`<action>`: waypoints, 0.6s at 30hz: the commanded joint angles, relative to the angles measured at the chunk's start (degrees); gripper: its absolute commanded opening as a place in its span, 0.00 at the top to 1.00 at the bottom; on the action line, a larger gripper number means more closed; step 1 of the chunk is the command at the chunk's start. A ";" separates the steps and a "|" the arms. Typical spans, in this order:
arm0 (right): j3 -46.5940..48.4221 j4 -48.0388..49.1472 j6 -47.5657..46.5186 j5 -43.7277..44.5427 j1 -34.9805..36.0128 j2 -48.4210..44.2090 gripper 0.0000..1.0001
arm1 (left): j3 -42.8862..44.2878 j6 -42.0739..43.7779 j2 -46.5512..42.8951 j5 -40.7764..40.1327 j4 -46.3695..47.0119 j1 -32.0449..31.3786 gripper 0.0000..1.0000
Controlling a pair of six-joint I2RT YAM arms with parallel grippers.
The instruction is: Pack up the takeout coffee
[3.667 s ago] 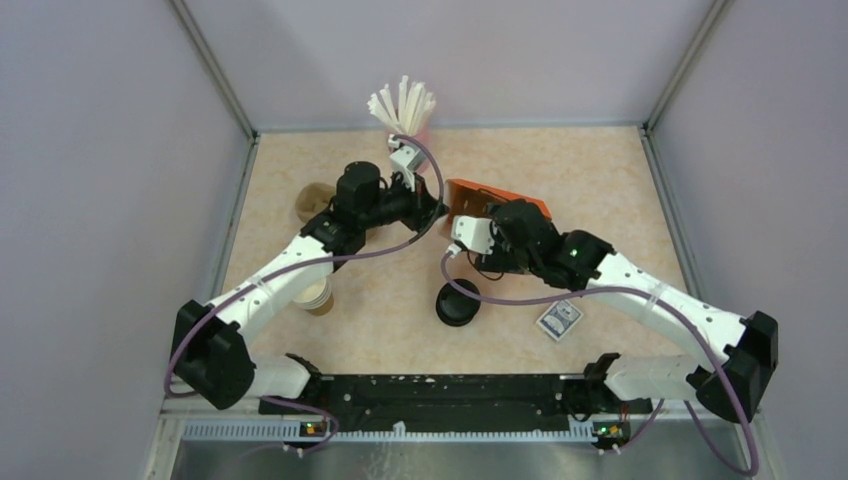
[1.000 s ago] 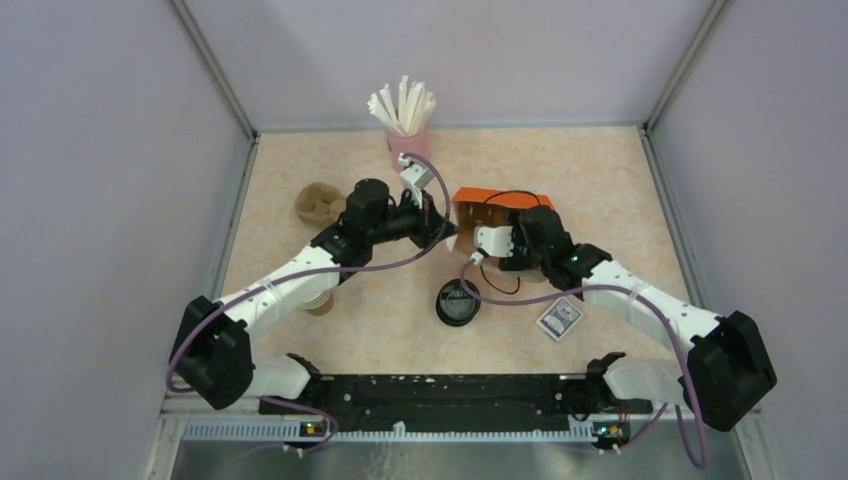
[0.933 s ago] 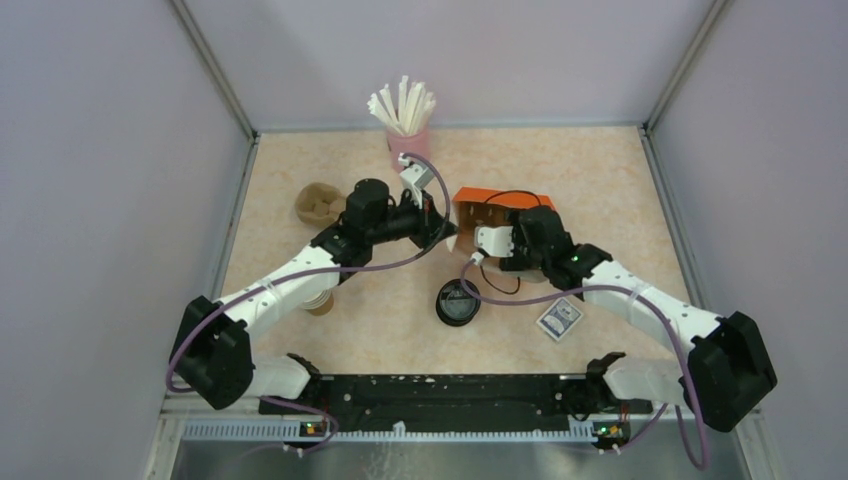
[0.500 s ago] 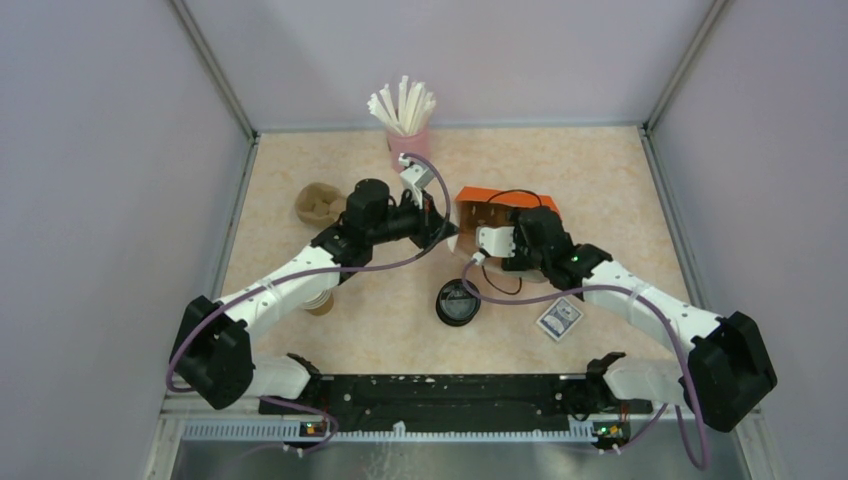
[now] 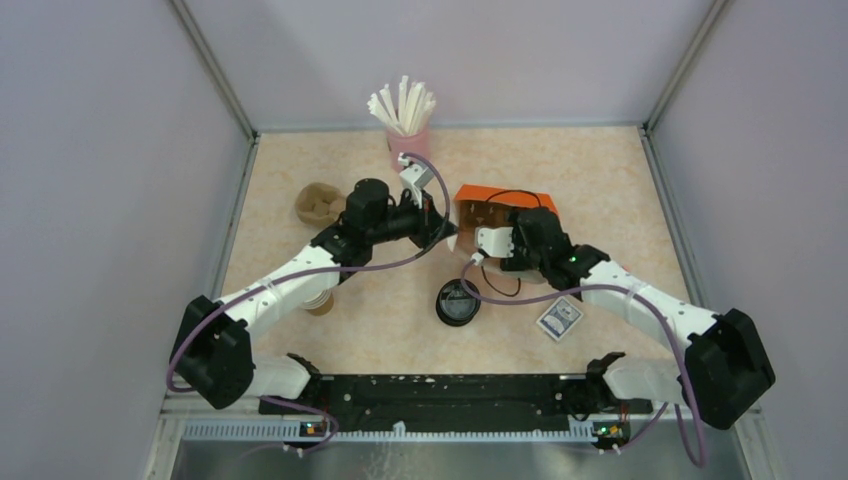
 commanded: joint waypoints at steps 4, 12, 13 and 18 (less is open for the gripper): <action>1.59 -2.99 1.95 1.72 0.09 -1.75 0.33 | 2.70 -0.49 0.12 1.21 3.14 -0.25 1.00; 1.55 -3.54 0.77 4.97 0.09 -2.66 0.33 | 2.34 -0.50 0.44 0.54 3.65 -0.67 1.00; 1.44 -3.14 0.86 5.47 0.09 -2.66 0.33 | 2.28 -0.49 0.46 0.52 3.49 -0.69 1.00; 1.81 -3.18 0.03 5.37 0.30 -2.96 0.33 | 2.67 -0.25 0.34 0.00 3.01 -0.63 1.00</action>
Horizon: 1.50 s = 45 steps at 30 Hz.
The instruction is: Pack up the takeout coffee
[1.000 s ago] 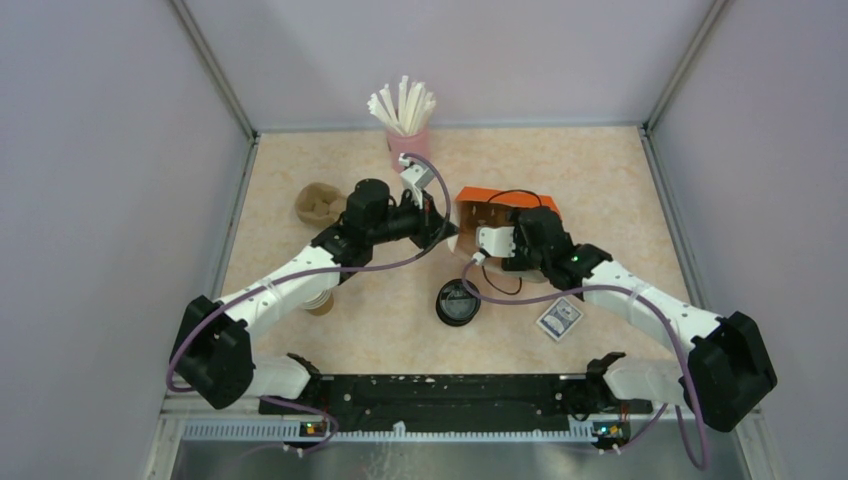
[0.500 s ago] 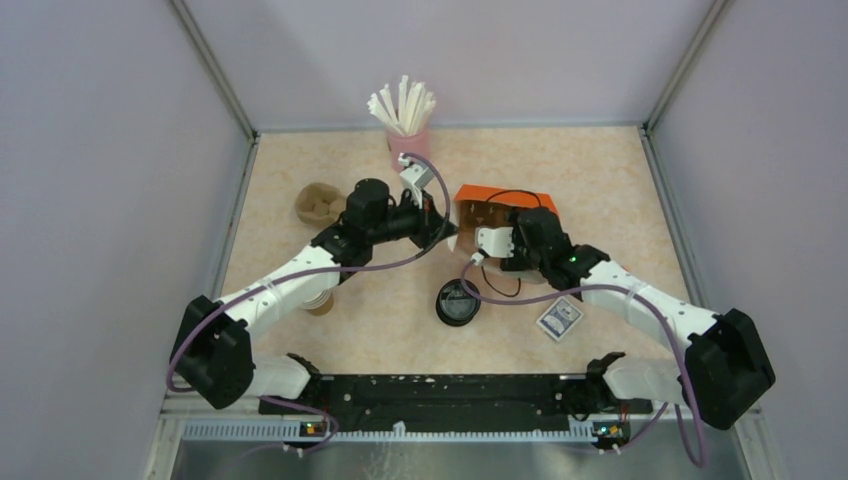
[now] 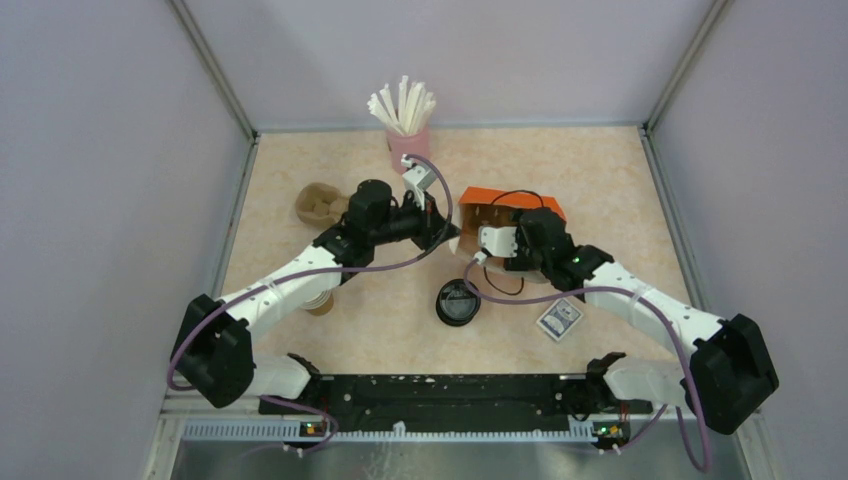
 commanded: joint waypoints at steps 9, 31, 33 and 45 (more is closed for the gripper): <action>-2.29 0.99 -1.00 1.28 0.31 -0.10 0.33 | 3.51 -0.18 0.04 0.43 2.85 -0.12 1.00; -6.47 13.24 -2.31 -3.70 -3.27 5.23 0.33 | 3.26 -1.63 0.78 2.12 2.32 -0.19 1.00; -6.81 14.03 -2.35 -3.94 -3.71 5.68 0.33 | 3.26 -1.59 0.95 2.13 2.15 -0.15 1.00; -7.68 17.09 -2.44 -4.21 -4.98 8.86 0.33 | 4.35 -1.18 2.29 2.19 1.36 -0.15 1.00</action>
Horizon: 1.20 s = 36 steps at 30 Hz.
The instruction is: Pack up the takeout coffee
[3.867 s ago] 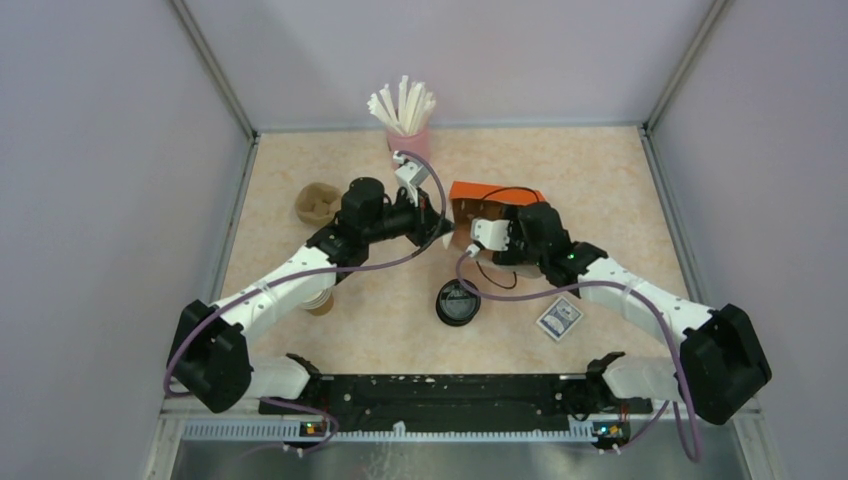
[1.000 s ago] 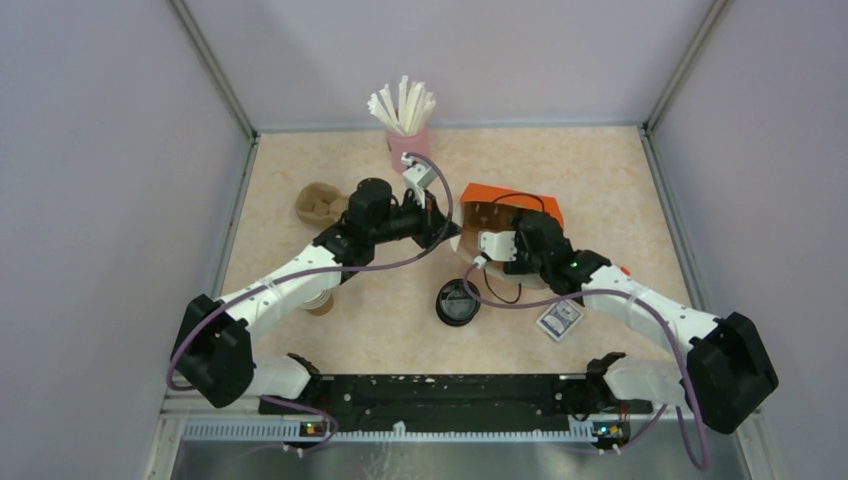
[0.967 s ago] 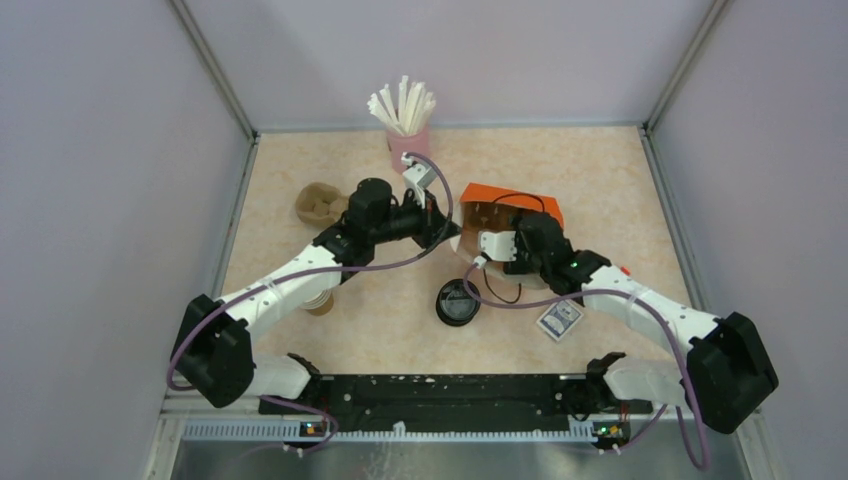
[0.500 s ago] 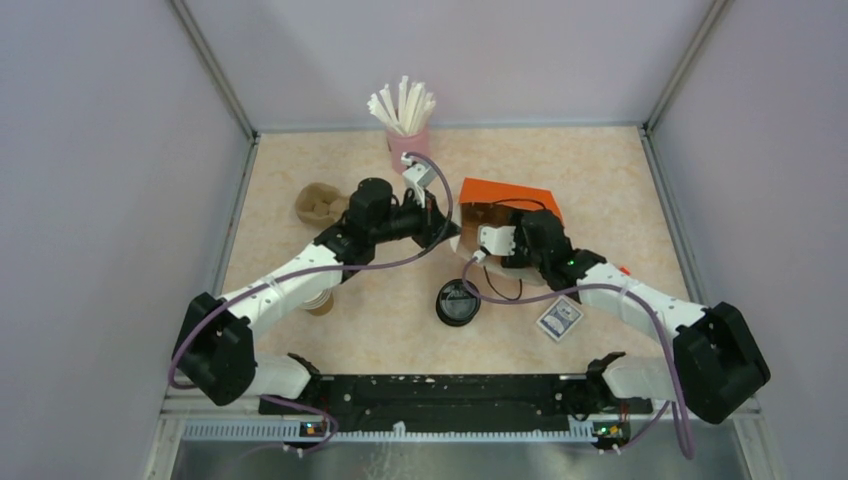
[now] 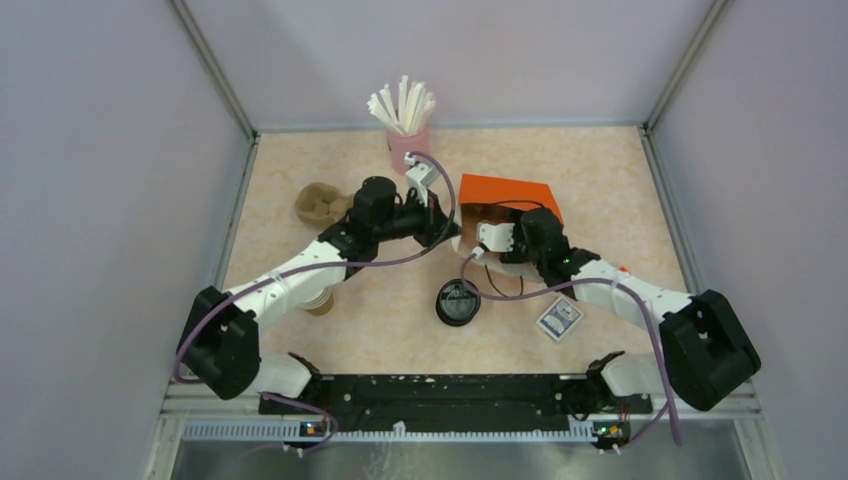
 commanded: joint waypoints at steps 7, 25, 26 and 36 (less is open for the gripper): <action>-2.49 -0.07 1.35 -1.79 -2.33 2.48 0.32 | 3.64 0.40 0.28 2.12 1.17 -0.05 1.00; 2.14 -7.43 0.44 -4.37 -2.31 -1.32 0.18 | 5.65 0.06 2.06 1.39 0.93 -0.04 1.00; 2.29 -7.55 0.36 -4.52 -2.34 -1.37 0.17 | 5.73 -0.02 2.09 1.41 0.95 -0.07 1.00; 4.30 -10.42 0.88 -6.55 -2.33 -2.54 0.09 | 6.71 -0.12 2.91 1.33 0.09 -0.09 1.00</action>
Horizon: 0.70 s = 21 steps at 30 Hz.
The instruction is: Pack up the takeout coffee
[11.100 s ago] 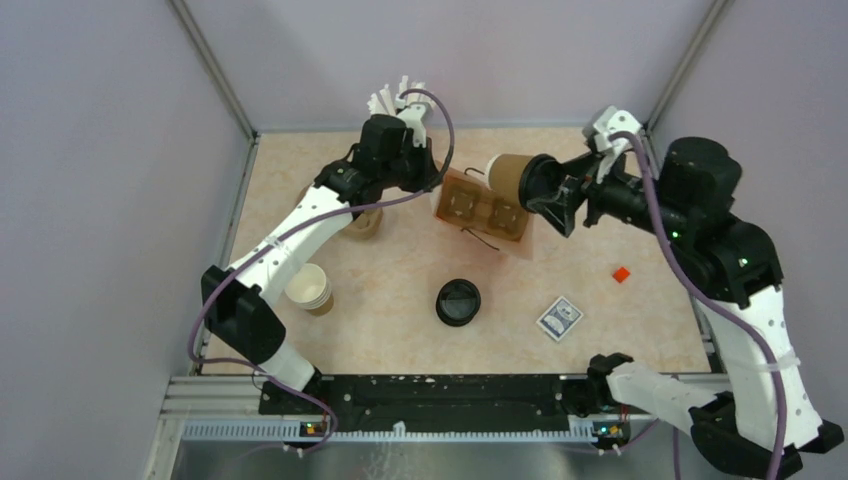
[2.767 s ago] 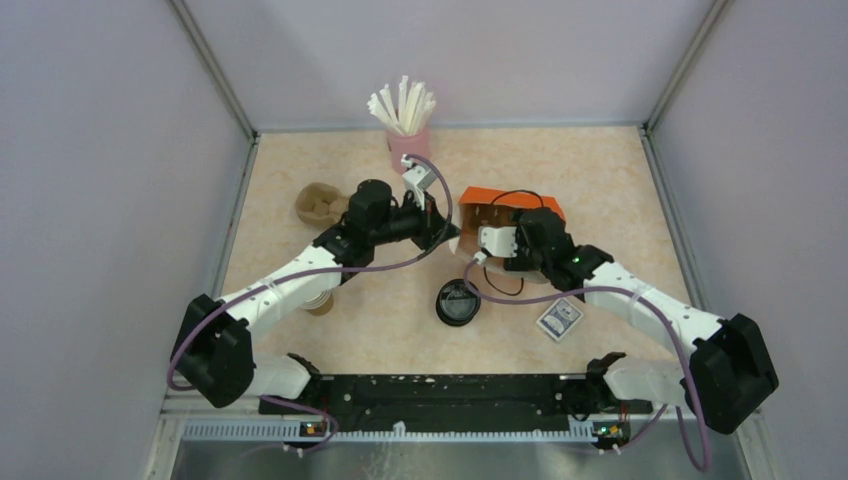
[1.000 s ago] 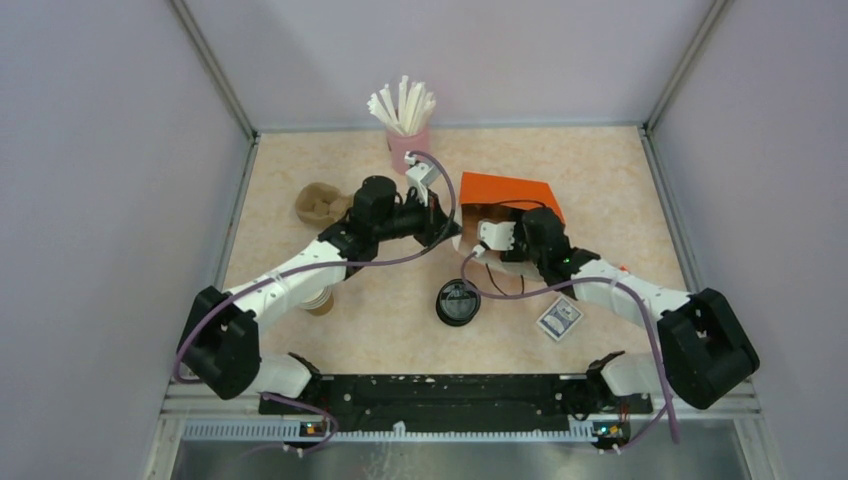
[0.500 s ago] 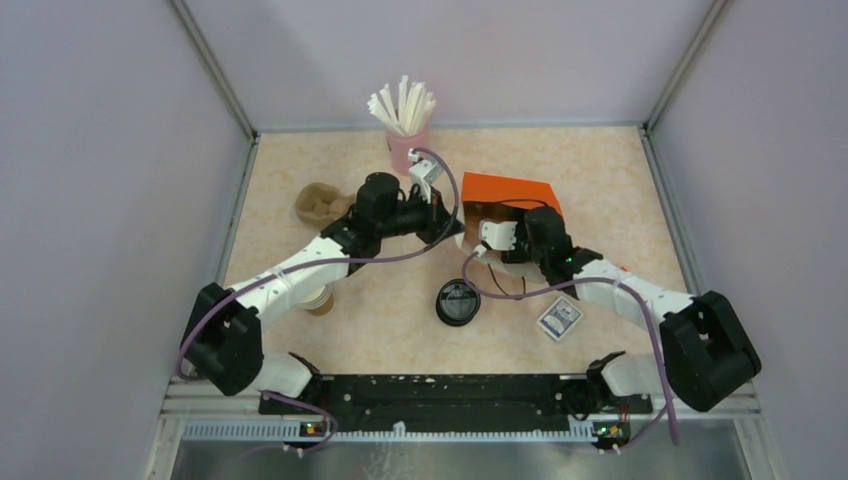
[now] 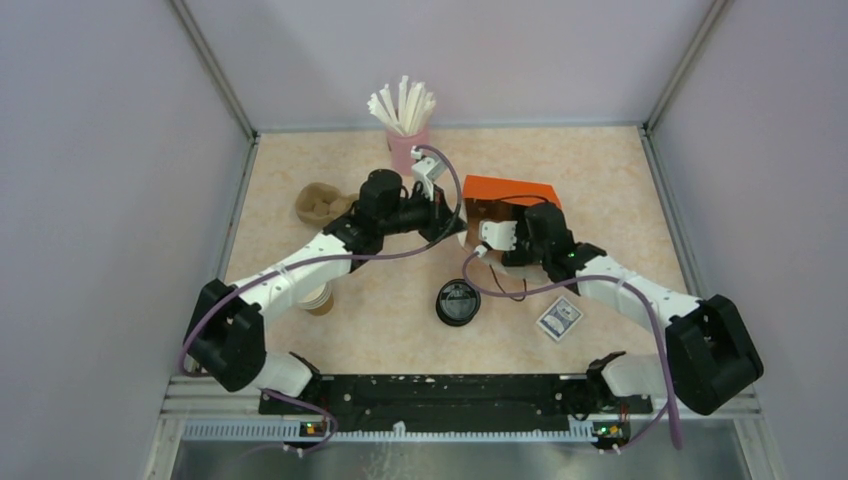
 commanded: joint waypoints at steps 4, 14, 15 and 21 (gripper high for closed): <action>2.96 -5.92 1.31 -3.27 -0.60 -1.97 0.06 | 2.72 0.01 0.86 0.84 1.60 -0.03 1.00; 5.61 -8.34 2.80 -4.99 -0.60 -2.53 0.07 | 3.89 0.54 1.75 0.89 0.90 -0.08 1.00; 5.94 -8.61 3.23 -5.34 -0.60 -2.67 0.08 | 4.02 0.54 1.86 0.93 0.90 -0.05 1.00; 7.41 -9.98 3.54 -6.48 -0.62 -3.24 0.05 | 4.55 0.54 2.52 1.19 0.81 -0.05 1.00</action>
